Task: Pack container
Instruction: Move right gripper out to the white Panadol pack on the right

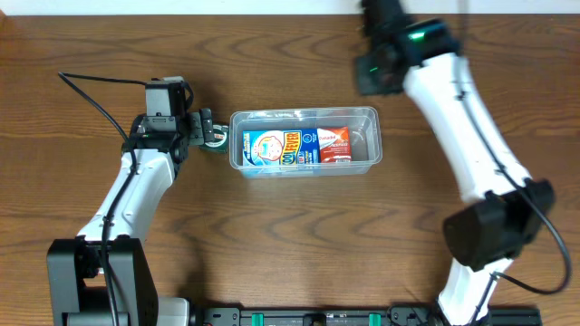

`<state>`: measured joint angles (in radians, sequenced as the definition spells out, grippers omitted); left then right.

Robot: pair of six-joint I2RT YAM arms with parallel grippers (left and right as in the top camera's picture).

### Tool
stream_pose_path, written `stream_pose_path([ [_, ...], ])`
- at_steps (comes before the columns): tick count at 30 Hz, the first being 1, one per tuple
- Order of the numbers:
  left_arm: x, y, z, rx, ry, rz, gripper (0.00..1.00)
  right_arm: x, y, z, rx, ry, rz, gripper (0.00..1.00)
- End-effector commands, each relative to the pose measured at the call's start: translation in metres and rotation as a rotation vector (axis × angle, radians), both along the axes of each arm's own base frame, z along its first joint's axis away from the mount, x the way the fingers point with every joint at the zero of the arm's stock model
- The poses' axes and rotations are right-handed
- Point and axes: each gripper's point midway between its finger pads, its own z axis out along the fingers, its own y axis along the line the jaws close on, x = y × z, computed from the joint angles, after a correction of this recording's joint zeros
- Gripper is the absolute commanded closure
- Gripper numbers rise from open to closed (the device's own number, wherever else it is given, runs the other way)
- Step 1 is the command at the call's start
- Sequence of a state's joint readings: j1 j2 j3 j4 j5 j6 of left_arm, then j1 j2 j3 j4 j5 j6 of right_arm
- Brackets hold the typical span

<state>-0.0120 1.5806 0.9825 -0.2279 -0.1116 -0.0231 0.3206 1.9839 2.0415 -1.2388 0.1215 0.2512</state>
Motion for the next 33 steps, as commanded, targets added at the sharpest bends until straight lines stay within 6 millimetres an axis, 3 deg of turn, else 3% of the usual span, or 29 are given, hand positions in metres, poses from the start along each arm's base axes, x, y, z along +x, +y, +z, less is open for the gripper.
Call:
stream_pose_path([
  [1,0.004,0.002,0.005,0.002,-0.012,0.006,0.02,0.004,-0.061,0.009,-0.068,-0.005,-0.12,0.92],
  [7,0.004,0.002,0.005,0.002,-0.012,0.006,0.02,0.003,-0.142,0.0,-0.072,0.043,-0.249,0.71],
  [9,0.004,0.002,0.005,0.002,-0.012,0.006,0.02,0.002,-0.155,-0.004,-0.056,0.056,-0.229,0.62],
  [13,0.004,0.002,0.005,0.003,-0.012,0.007,0.02,-0.002,-0.177,-0.012,-0.023,0.079,-0.22,0.28],
  [17,0.004,0.002,0.005,0.002,-0.012,0.006,0.02,0.001,-0.189,-0.021,-0.005,0.073,-0.24,0.16],
  [22,0.004,0.002,0.005,0.002,-0.012,0.006,0.02,0.006,-0.174,-0.045,0.04,0.075,-0.128,0.15],
  [28,0.004,0.002,0.005,0.002,-0.012,0.006,0.02,0.005,-0.173,-0.076,0.031,0.092,-0.102,0.22],
  [33,0.004,0.002,0.005,0.002,-0.012,0.006,0.02,0.009,-0.172,-0.1,0.024,0.073,-0.082,0.2],
])
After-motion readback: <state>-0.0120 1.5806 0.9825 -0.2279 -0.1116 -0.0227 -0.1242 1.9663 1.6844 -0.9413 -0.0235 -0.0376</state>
